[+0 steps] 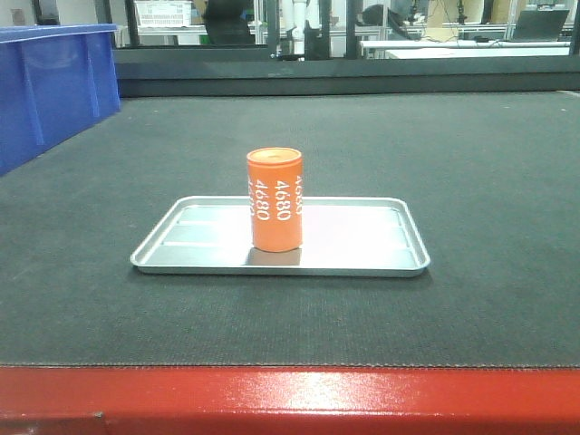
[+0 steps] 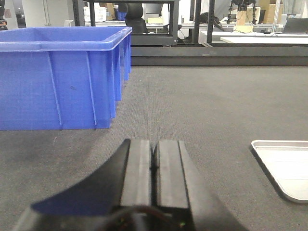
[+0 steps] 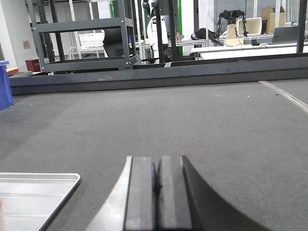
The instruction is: Grab orange capacitor from left shelf to right conveyor
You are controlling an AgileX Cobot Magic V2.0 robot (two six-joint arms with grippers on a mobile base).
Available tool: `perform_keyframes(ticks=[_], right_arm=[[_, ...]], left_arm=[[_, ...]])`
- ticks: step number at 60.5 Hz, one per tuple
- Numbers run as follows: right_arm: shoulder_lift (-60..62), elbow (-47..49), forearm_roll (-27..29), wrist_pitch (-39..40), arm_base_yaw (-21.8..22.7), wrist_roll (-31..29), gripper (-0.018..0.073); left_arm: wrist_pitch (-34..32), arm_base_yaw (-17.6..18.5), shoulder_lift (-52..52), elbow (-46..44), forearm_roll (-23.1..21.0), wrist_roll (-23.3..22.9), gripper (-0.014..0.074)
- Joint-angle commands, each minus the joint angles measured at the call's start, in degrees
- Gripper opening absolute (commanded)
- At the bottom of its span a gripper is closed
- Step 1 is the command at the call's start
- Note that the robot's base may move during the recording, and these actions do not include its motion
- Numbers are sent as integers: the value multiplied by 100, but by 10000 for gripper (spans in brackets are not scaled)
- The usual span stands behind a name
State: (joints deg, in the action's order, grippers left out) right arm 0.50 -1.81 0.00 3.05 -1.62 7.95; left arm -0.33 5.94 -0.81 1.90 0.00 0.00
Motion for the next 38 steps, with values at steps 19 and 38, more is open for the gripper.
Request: perform_keyframes(ticks=[19,38], right_arm=[[123,-12,0,544,26,-32,49],[123,-12,0,544,26,-32,49]], left_arm=[[-484,31,58,-45,-31,0,-105],[-484,31,58,-45,-31,0,-105]])
